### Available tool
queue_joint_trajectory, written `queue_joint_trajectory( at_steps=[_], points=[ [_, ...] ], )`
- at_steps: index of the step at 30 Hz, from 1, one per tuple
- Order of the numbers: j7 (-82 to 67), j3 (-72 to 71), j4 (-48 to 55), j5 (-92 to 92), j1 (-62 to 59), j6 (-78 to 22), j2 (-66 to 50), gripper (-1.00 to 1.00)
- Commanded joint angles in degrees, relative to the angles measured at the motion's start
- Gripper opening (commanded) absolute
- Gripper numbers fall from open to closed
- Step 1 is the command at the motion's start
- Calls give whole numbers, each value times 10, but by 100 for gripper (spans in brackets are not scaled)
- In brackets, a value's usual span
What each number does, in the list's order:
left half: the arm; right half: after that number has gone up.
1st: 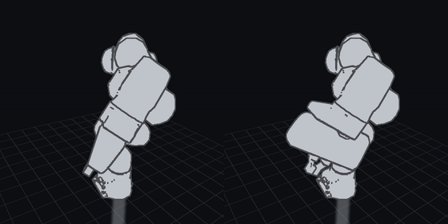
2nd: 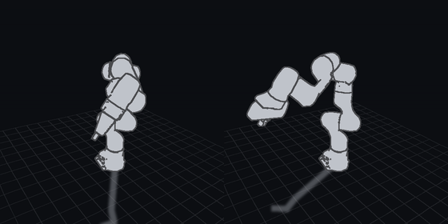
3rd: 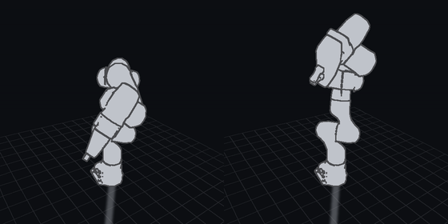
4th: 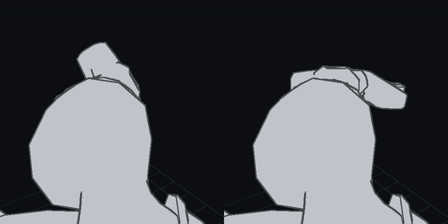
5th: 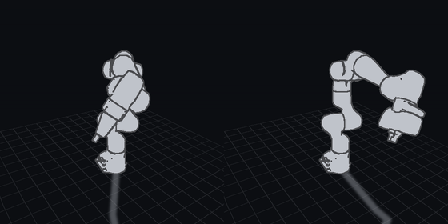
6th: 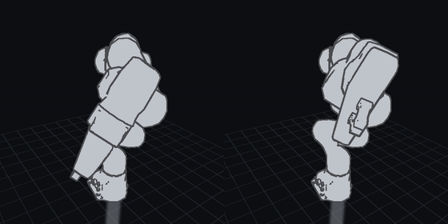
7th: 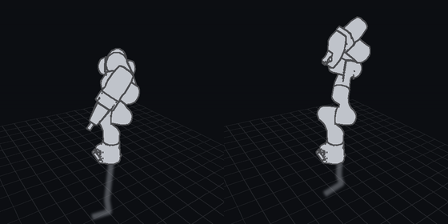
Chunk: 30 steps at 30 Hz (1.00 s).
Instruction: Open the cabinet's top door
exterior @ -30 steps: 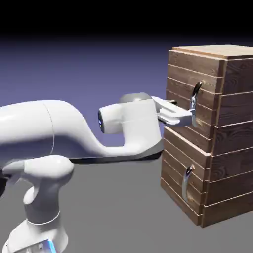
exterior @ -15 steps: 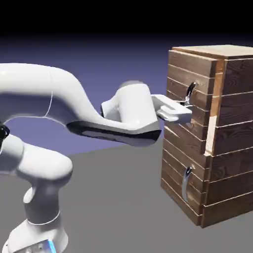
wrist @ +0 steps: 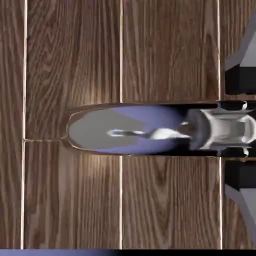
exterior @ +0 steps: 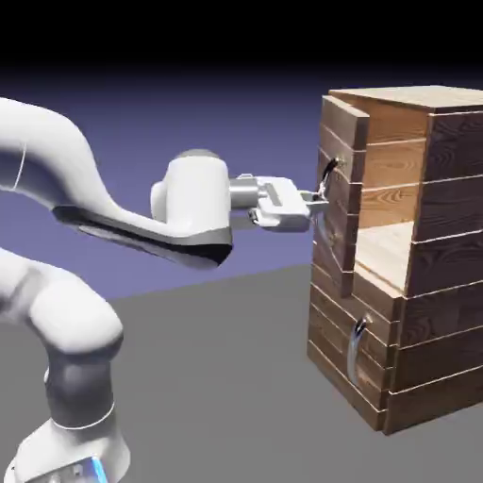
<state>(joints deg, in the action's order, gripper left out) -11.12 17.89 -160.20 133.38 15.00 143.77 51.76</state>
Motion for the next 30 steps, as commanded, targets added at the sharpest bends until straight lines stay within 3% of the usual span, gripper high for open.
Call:
queue_joint_trajectory(
  at_steps=[1, 17, 30],
  points=[
    [-10, -16, -8, -26, -6, -11, 6, -100],
    [-112, -287, -48, -425, 3, -278, 32, -100],
    [-78, -531, 117, -686, -35, -598, -156, -100]
  ],
)
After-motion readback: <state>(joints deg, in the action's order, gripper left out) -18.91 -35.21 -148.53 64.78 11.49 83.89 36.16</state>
